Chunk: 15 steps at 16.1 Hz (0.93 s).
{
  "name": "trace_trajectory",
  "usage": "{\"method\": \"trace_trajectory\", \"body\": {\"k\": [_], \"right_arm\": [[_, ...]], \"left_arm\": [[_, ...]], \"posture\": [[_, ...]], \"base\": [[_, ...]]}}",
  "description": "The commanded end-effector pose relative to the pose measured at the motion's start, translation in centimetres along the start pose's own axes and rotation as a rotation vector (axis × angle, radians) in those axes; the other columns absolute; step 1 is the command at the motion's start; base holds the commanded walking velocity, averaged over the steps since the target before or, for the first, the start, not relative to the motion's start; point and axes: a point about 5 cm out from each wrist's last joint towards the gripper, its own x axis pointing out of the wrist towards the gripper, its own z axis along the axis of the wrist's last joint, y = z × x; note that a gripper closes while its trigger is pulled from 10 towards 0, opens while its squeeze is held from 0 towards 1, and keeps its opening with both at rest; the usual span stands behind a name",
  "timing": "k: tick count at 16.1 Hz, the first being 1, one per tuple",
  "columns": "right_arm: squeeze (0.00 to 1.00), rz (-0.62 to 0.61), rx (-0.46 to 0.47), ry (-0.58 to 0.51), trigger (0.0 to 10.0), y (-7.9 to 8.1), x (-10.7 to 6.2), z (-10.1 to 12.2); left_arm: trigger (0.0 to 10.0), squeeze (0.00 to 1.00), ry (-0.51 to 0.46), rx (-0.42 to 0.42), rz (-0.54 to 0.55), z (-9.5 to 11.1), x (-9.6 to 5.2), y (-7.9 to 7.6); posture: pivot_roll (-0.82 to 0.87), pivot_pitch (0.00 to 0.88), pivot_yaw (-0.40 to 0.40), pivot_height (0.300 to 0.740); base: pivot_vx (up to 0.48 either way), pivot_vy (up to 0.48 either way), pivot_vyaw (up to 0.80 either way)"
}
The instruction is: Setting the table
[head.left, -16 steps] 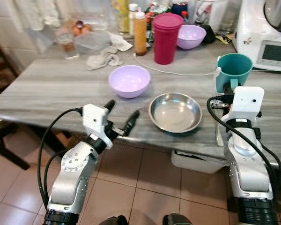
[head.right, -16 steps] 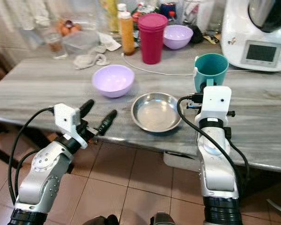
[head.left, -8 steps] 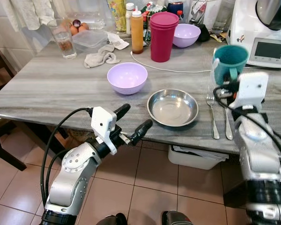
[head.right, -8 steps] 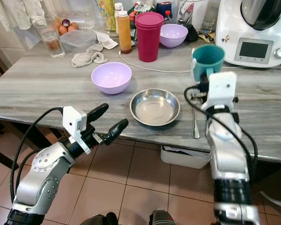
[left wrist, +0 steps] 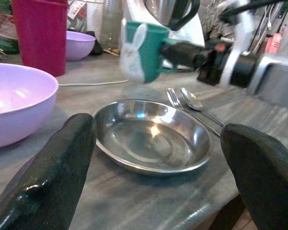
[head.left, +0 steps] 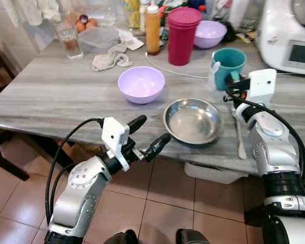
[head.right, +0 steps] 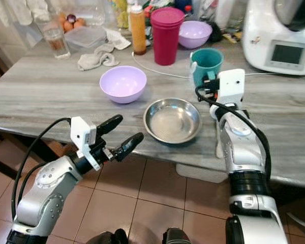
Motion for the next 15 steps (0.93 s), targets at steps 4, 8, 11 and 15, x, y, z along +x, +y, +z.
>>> {"method": "trace_trajectory", "body": {"k": [4, 8, 11, 15], "right_arm": [[0.00, 0.061, 0.052, -0.029, 10.0, 0.1, 0.9, 0.1], [0.00, 0.076, 0.062, -0.018, 10.0, 0.8, 1.0, -0.6], [0.99, 0.059, 0.050, -0.003, 10.0, 0.8, 0.5, -1.6], [1.00, 0.046, 0.054, 0.012, 10.0, 0.4, 0.1, -2.4]], "left_arm": [[10.0, 0.00, 0.011, -0.002, -0.030, 0.3, -0.1, -0.4], [10.0, 0.00, 0.014, -0.007, -0.032, 0.4, -0.2, -0.5], [10.0, 0.00, 0.019, -0.011, -0.030, 0.3, -0.3, -0.6], [10.0, 0.00, 0.019, -0.013, -0.032, 0.3, -0.1, -0.5]], "posture": [[-0.21, 0.215, 0.057, 0.740], [-0.20, 0.220, 0.059, 0.740], [-0.20, 0.221, 0.058, 0.740], [-0.20, 0.211, 0.061, 0.740]], "base": [[0.000, 0.000, 0.00], [0.000, 0.000, 0.00], [0.000, 0.000, 0.00], [0.000, 0.000, 0.00]]}}
